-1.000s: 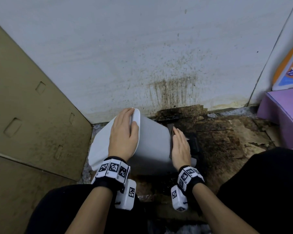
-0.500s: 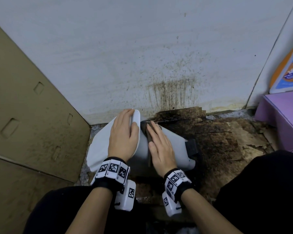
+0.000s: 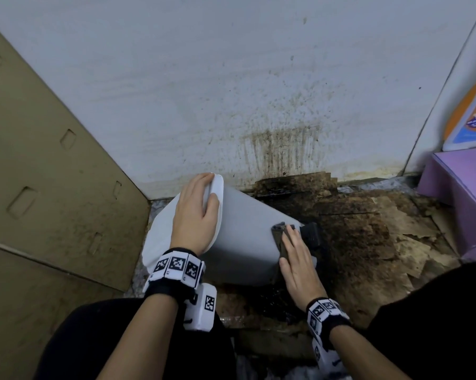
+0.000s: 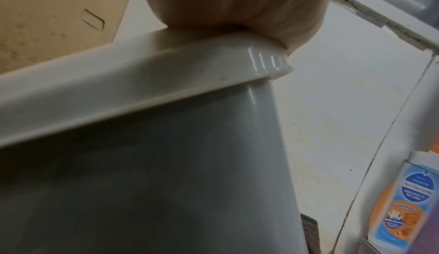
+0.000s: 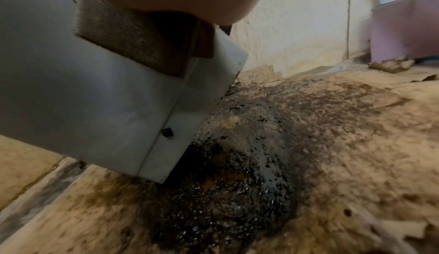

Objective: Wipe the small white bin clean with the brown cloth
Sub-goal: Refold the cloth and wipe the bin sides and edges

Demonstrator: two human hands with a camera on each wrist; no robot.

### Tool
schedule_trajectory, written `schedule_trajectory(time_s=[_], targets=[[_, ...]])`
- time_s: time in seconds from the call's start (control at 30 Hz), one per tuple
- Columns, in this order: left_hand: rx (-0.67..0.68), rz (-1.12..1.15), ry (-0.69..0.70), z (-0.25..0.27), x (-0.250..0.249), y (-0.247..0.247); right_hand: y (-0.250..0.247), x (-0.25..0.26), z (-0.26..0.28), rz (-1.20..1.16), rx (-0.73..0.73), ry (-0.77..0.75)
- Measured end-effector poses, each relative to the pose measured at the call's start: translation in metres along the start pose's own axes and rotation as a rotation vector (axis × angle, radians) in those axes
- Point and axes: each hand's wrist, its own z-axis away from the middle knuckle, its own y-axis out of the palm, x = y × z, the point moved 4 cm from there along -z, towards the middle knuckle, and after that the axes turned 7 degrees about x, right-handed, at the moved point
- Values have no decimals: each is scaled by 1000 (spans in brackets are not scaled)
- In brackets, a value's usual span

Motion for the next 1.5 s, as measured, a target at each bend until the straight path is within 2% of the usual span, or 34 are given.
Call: schedule_trajectory(time_s=[0.23,0.37,0.43,0.53,0.63,0.73,0.8,1.03,1.2,1.33,1.5], targets=[[2,-31,26,-1,-4,3,6,11,-6,-260,-111,104],[19,-33,29,-3,-5,6,8,52,-26,-453,-235,248],[20,-34,26,-5,-5,7,2,84,-40,-492,-229,230],[34,-31,20,-4,-7,8,-11,128,-61,-510,-132,122],[44,-23,26,0,-9,9,-21,144,-75,-433,-55,16],[55,-7,34,2,-9,9,-26,131,-77,-287,-40,-41],[55,1,32,4,-8,9,-25,106,-76,-239,-49,-19],[47,-10,30,6,-7,7,-25,19,-76,-329,-24,306],[26,-100,56,6,-11,9,-26,32,-83,-429,-119,420],[18,-125,51,4,-13,11,-29,77,-93,-474,-132,358],[27,-110,44,3,-11,12,-30,135,-102,-443,-100,130]])
